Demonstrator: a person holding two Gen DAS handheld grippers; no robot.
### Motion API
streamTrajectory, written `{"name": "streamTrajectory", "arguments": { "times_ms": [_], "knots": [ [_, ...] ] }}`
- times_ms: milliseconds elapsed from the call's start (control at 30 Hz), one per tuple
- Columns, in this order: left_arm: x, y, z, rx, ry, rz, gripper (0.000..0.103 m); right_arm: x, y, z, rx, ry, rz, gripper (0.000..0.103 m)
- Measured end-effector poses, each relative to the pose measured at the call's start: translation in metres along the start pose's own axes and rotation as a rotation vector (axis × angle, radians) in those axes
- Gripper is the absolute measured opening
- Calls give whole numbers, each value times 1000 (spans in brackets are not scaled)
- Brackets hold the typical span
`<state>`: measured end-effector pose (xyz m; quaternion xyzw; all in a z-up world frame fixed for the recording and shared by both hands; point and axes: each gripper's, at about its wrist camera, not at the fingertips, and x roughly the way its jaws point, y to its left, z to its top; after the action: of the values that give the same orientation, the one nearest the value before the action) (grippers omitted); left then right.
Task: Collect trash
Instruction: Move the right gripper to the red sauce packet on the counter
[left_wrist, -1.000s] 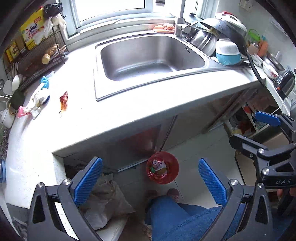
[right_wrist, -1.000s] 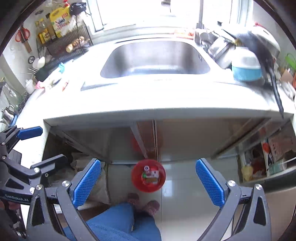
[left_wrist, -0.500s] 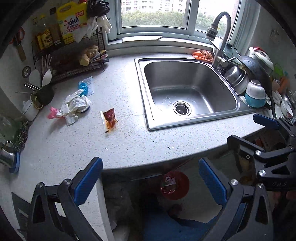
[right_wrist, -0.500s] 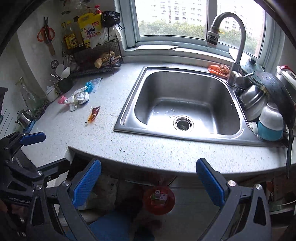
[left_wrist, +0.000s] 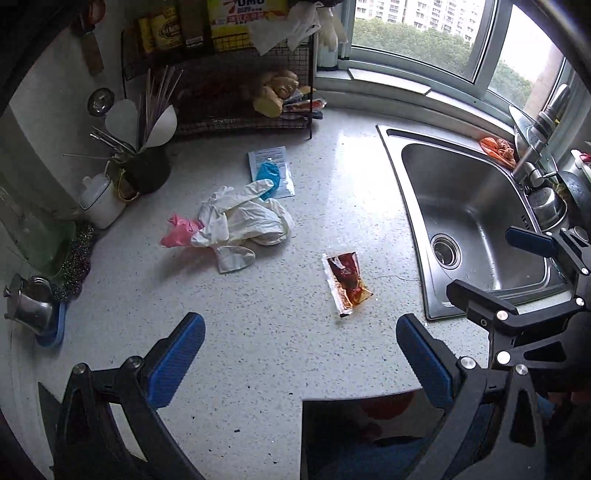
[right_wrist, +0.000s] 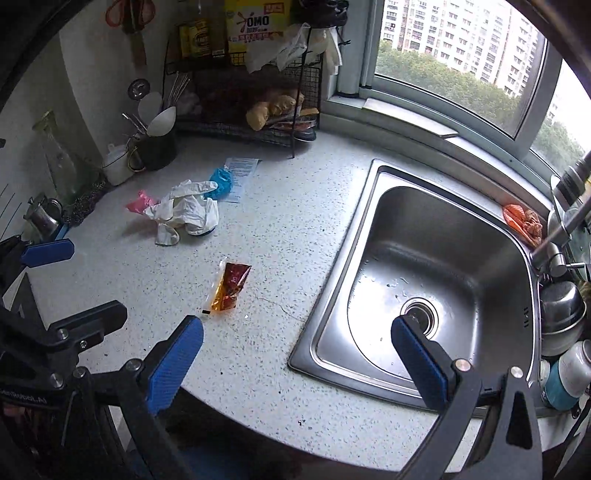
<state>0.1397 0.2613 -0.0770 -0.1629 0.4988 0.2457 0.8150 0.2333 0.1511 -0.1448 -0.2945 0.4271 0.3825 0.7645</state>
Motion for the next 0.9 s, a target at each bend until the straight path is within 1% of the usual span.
{"name": "streamTrajectory", "arguments": {
  "times_ms": [100, 200, 300, 333, 433, 533, 600, 667, 700, 733, 767, 867, 900],
  "knots": [
    [15, 23, 3, -38, 32, 23, 103, 24, 12, 16, -26, 39, 45, 100],
    [35, 43, 3, -79, 70, 33, 103, 50, 24, 28, -41, 84, 66, 99],
    [57, 62, 2, -122, 108, 30, 103, 78, 32, 38, -43, 151, 91, 88],
    [65, 67, 1, -127, 121, 33, 103, 87, 34, 40, -41, 173, 95, 88],
    [85, 76, 0, -130, 155, 38, 103, 109, 39, 40, -41, 232, 102, 88],
    [98, 82, -2, -140, 184, 16, 103, 127, 42, 38, -30, 298, 114, 86],
    [103, 84, -2, -139, 196, 5, 103, 137, 45, 34, -36, 333, 100, 82],
    [106, 84, 1, -132, 197, -6, 103, 145, 48, 30, -45, 360, 98, 82],
    [107, 84, 2, -127, 197, -13, 103, 148, 48, 28, -35, 370, 97, 77],
    [109, 83, 4, -122, 195, -19, 103, 146, 49, 28, -42, 352, 79, 73],
    [110, 83, 5, -115, 194, -25, 103, 146, 50, 28, -55, 347, 68, 72],
    [113, 79, 11, -91, 193, -45, 103, 145, 58, 30, -102, 340, 63, 61],
    [115, 78, 13, -80, 192, -50, 103, 144, 62, 31, -110, 336, 65, 51]
  ]
}}
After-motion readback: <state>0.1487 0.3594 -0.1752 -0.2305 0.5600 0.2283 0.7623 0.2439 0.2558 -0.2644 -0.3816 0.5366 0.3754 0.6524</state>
